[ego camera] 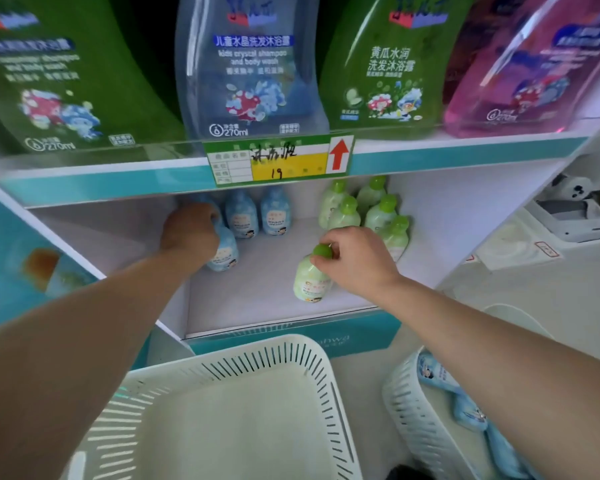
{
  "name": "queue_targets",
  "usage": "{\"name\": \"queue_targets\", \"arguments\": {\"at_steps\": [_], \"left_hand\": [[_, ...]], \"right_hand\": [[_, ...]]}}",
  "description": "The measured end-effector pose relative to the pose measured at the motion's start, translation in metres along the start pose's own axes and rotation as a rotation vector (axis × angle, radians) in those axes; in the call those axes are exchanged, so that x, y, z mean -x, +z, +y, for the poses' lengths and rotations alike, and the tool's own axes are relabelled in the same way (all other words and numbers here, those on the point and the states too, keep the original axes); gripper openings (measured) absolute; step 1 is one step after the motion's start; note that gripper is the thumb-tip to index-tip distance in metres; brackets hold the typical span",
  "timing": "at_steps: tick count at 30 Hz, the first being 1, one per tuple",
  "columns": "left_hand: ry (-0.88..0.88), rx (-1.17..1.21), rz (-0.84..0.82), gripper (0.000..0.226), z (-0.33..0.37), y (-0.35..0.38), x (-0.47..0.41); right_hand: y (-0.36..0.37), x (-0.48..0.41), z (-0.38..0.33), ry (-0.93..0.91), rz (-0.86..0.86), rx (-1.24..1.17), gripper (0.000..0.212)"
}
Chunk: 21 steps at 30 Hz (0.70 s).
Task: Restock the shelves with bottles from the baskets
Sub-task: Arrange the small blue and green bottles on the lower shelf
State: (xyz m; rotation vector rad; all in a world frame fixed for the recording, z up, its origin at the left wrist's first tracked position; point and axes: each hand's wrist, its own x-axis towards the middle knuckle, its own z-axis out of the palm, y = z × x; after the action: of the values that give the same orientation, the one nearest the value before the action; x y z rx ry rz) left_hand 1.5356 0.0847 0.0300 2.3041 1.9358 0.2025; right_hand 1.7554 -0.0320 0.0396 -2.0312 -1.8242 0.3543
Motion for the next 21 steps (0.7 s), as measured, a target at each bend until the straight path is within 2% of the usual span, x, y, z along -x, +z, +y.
{"name": "queue_targets", "arguments": {"at_steps": [9, 16, 21], "left_hand": [[-0.138, -0.049, 0.008, 0.027, -0.012, 0.016, -0.023], [-0.114, -0.102, 0.032, 0.027, -0.018, 0.024, -0.031], [-0.121, -0.019, 0.065, 0.028, -0.022, 0.028, -0.04]], "right_hand": [[0.007, -0.015, 0.001, -0.013, -0.022, -0.006, 0.021], [0.013, -0.018, 0.001, -0.025, -0.034, 0.002, 0.021], [0.015, -0.021, 0.002, -0.036, -0.037, -0.002, 0.021]]}}
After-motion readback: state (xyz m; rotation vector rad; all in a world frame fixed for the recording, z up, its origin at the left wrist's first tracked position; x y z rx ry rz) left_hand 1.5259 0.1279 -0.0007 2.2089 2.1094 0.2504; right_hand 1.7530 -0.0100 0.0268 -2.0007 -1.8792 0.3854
